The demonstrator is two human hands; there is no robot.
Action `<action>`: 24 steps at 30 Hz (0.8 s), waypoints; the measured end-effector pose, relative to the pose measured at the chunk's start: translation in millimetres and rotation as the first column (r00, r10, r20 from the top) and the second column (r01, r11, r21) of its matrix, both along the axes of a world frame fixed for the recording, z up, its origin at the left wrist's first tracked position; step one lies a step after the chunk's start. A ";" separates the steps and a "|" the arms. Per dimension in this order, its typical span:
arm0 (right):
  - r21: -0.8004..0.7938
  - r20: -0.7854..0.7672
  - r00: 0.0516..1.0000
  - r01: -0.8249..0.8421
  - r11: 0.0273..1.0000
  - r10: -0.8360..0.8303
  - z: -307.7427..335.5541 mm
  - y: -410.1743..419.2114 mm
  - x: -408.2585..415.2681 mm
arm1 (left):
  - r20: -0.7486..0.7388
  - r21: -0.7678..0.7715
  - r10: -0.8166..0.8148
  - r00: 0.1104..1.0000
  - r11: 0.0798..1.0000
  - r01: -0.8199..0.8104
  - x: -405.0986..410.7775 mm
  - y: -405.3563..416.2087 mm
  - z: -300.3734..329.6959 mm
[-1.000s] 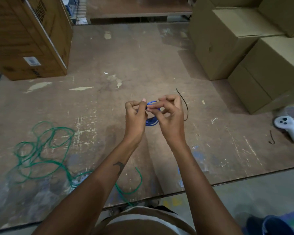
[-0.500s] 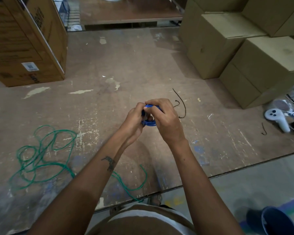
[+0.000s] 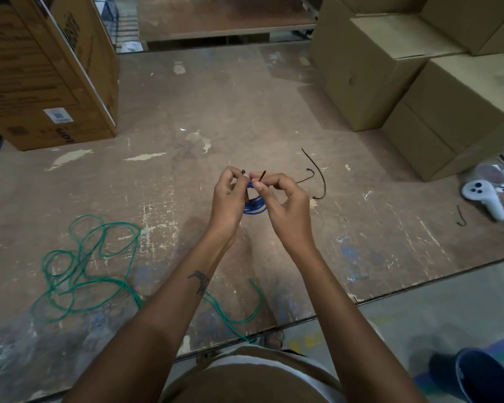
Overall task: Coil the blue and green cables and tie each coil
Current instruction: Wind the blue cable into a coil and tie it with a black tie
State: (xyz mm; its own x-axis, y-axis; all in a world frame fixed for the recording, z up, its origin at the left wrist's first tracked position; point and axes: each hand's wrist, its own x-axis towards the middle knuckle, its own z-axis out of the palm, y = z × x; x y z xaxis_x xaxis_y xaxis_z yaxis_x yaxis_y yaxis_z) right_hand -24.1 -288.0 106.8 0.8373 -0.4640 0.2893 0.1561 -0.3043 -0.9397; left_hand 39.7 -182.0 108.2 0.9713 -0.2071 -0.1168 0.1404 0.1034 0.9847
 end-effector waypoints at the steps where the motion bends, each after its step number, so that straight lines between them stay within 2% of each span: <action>1: 0.018 -0.030 0.999 0.031 0.999 -0.030 1.5 3.0 -0.7 | 0.052 0.057 0.000 0.999 0.998 -0.003 -1.0 3.4 -0.6; 4: 0.007 -0.050 0.993 0.110 0.994 -0.110 7.0 10.4 1.0 | 0.175 0.200 0.000 0.985 0.979 -0.035 -4.2 12.0 -2.1; 6: 0.147 -0.070 0.995 0.080 0.986 -0.071 13.5 15.5 3.6 | 0.250 0.237 -0.019 0.968 0.971 -0.042 -7.3 14.2 -1.7; 8: 0.208 -0.087 0.995 0.065 0.976 -0.047 21.4 19.2 4.7 | 0.305 0.244 -0.033 0.952 0.969 -0.045 -10.9 14.6 -0.7; 13: 0.184 -0.125 0.992 0.015 0.983 0.008 31.5 21.1 8.8 | 0.328 0.172 -0.033 0.944 0.985 -0.026 -12.2 18.0 1.3; 14: 0.147 -0.146 0.989 0.019 0.989 0.003 33.3 20.7 9.2 | 0.328 0.158 -0.041 0.944 0.987 -0.012 -12.2 18.6 1.7; 18: -0.162 -0.153 0.986 0.042 0.986 -0.067 40.0 16.1 5.7 | 0.324 0.115 -0.038 0.945 0.993 0.001 -12.5 21.4 2.0; 24: -0.174 -0.129 0.990 0.034 0.984 -0.057 43.7 6.3 4.7 | 0.319 0.096 -0.060 0.946 0.995 0.031 -9.5 22.2 3.1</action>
State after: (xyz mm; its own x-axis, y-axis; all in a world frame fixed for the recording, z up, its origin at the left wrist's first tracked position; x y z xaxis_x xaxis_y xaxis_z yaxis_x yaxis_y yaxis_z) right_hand -19.4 -281.6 150.5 0.8530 -0.4554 0.2548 0.0153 -0.4663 -0.8845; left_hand 30.3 -159.8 111.3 0.9500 -0.2554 0.1799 -0.1822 0.0149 0.9832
